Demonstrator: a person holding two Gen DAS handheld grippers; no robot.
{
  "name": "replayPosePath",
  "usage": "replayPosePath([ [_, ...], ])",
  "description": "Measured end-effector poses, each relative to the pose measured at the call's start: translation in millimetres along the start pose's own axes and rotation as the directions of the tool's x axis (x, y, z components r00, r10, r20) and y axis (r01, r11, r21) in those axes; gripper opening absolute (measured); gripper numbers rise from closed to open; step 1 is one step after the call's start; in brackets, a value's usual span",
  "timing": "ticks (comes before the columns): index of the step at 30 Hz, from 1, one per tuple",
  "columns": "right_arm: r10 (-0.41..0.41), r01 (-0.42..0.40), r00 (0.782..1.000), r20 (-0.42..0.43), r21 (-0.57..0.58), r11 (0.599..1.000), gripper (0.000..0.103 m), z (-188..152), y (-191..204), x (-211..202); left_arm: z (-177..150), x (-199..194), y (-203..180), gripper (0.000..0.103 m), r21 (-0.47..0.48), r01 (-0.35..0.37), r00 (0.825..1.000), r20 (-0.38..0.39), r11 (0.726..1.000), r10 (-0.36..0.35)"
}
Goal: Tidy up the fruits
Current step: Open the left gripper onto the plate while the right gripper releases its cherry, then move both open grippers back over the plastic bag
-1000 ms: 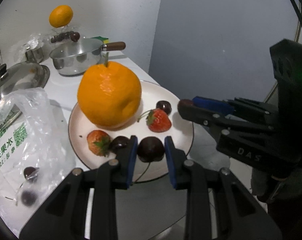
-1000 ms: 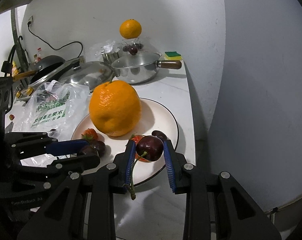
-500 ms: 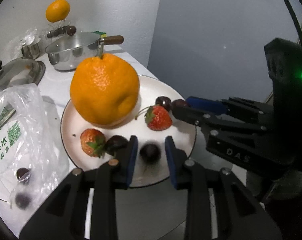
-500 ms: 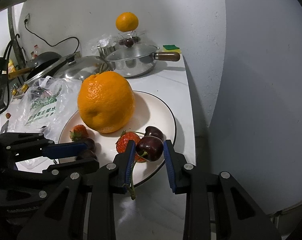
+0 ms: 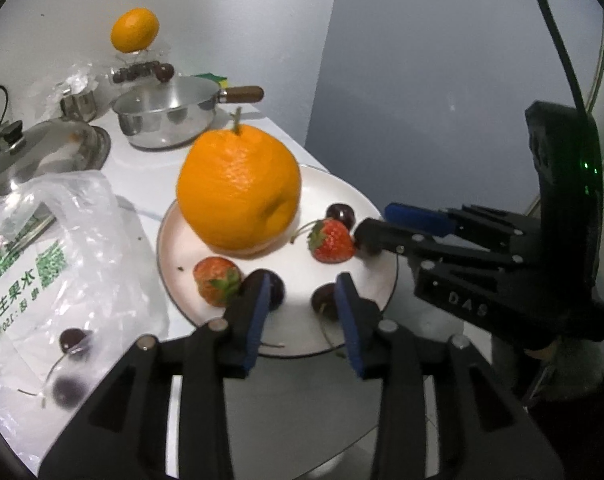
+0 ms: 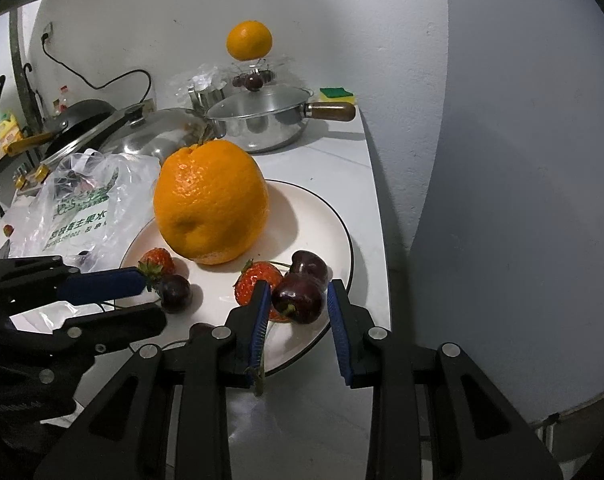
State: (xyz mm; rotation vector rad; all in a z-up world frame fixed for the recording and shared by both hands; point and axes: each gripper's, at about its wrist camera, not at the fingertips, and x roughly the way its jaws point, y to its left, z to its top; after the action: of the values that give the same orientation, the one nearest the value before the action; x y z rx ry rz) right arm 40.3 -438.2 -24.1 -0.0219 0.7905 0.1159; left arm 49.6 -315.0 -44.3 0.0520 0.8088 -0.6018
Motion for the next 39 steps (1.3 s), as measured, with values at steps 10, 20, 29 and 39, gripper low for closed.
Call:
replayPosePath([
  [10, -0.019, 0.020, 0.999, 0.045, -0.023, 1.000, 0.033, 12, 19, -20, -1, -41, 24, 0.054, -0.032, -0.041, 0.996, 0.077, 0.999, 0.043],
  [20, 0.026, -0.020, 0.997, 0.073, -0.086, 0.996, 0.033, 26, 66, -26, -12, -76, 73, 0.054, -0.101, -0.113, 0.986, 0.111, 0.988, 0.124],
  [29, 0.051, -0.042, 0.997, 0.061, -0.138, 0.989, 0.033, 33, 106, -19, -27, -94, 109, 0.054, -0.155, -0.157, 0.976, 0.126, 0.975, 0.177],
  [39, 0.109, -0.099, 0.993, 0.037, -0.211, 0.973, 0.033, 40, 157, -2, -49, -111, 157, 0.054, -0.234, -0.184, 0.967, 0.129, 0.955, 0.219],
])
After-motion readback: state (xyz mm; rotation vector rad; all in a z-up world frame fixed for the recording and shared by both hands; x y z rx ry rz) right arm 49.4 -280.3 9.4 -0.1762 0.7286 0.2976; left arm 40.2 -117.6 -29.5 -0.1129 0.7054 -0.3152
